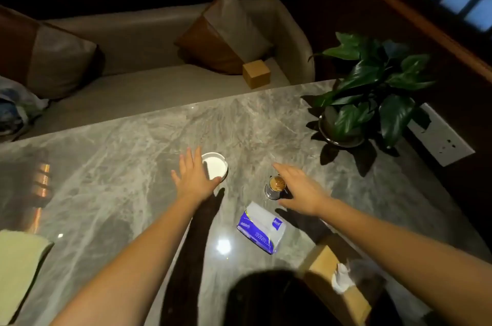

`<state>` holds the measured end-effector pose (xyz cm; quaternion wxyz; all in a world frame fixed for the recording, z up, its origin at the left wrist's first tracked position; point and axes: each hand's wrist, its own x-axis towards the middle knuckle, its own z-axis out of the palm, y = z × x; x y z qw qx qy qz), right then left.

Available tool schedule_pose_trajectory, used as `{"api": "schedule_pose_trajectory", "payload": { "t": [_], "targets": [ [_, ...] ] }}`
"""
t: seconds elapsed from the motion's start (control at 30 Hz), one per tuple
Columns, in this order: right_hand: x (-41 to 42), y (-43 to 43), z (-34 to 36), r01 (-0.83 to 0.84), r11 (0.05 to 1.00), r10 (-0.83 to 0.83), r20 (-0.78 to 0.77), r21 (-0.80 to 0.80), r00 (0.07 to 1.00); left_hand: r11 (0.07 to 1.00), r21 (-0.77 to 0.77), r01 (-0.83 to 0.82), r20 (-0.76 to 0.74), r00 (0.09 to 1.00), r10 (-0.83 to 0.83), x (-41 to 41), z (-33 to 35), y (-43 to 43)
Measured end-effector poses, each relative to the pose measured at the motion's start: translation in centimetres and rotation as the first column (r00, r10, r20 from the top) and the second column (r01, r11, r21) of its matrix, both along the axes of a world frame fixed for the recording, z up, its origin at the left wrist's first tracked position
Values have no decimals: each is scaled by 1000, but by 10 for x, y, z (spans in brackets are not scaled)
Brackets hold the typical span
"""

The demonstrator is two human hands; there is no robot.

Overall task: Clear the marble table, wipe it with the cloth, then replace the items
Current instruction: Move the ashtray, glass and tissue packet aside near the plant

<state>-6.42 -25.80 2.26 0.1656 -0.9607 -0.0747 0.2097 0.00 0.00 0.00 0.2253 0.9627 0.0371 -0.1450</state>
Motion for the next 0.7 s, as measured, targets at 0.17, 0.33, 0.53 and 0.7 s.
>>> {"api": "schedule_pose_trajectory", "payload": {
  "t": [0.17, 0.33, 0.53, 0.7],
  "targets": [
    [17, -2, -21, 17, 1000, -17, -39, 15, 999, 996, -41, -75, -42, 996, 73, 16, -11, -17],
    [32, -9, -37, -31, 999, 32, -66, 10, 997, 999, -28, -33, -50, 998, 31, 30, -28, -33],
    [39, -18, -52, -25, 985, 49, -133, 172, 990, 996, 74, 45, -21, 999, -44, 35, -42, -31],
    [46, -22, -60, -13, 976, 55, -186, 219, 981, 986, 142, 92, -40, 995, -87, 36, -44, -32]
  ]
}}
